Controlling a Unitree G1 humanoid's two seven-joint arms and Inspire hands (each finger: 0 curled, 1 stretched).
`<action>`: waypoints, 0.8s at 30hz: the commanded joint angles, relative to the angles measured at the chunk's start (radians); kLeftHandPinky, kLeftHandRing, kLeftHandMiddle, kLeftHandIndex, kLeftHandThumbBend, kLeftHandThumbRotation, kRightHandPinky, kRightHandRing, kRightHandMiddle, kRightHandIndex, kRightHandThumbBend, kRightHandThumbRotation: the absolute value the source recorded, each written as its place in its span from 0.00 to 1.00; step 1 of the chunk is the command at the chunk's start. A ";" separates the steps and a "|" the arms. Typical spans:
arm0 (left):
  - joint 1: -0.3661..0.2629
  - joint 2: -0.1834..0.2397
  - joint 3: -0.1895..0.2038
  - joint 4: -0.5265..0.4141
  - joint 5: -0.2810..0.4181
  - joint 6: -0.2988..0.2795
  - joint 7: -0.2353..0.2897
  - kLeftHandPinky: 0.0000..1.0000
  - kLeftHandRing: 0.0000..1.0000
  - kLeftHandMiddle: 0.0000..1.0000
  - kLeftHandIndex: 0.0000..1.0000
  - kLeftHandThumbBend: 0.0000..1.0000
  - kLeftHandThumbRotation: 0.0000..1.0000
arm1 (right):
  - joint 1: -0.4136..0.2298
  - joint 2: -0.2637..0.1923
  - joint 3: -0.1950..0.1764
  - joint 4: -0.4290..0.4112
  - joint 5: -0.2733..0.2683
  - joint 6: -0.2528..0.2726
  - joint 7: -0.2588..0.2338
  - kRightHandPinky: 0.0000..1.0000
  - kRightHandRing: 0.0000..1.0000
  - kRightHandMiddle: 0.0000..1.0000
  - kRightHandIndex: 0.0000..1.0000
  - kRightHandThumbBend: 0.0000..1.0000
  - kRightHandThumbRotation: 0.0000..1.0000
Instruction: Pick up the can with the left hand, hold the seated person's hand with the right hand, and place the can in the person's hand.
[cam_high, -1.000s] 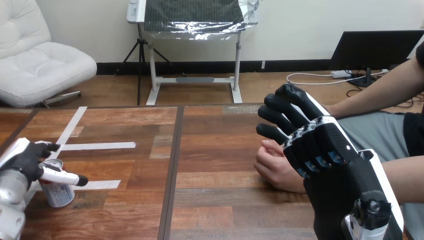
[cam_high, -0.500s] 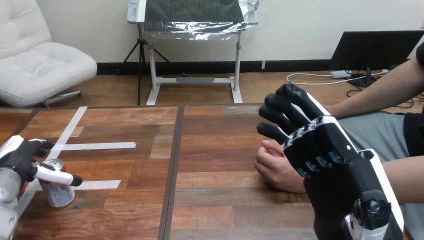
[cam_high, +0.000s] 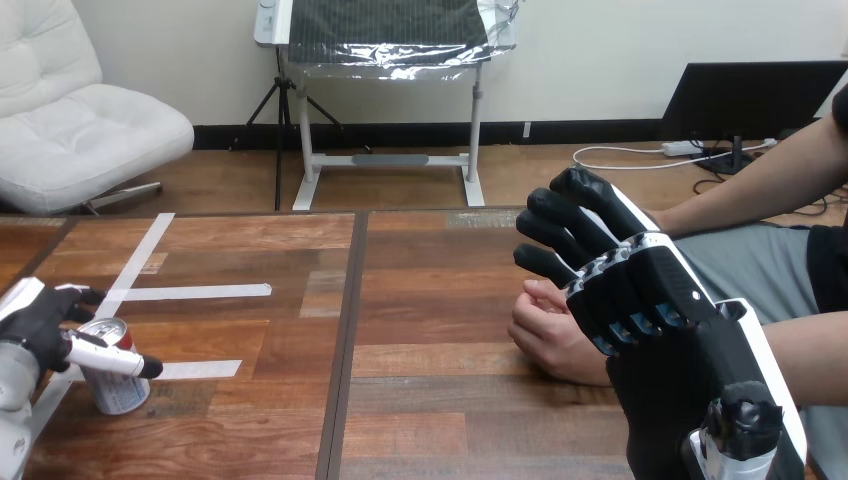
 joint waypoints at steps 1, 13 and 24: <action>-0.015 0.041 0.008 -0.060 0.005 -0.010 -0.009 0.72 0.83 0.87 0.88 0.91 0.08 | -0.028 0.006 -0.002 -0.036 0.003 -0.008 -0.003 0.86 0.88 0.88 0.89 0.99 0.86; 0.014 0.043 0.037 -0.092 -0.021 -0.012 -0.023 0.74 0.85 0.89 0.89 0.88 0.06 | -0.031 0.007 -0.001 -0.031 0.007 -0.012 0.001 0.86 0.88 0.89 0.89 0.99 0.85; 0.038 0.056 0.028 -0.112 0.002 -0.021 -0.023 0.73 0.83 0.87 0.88 0.87 0.08 | -0.035 0.006 -0.003 -0.030 0.006 -0.012 0.001 0.85 0.88 0.88 0.89 0.99 0.86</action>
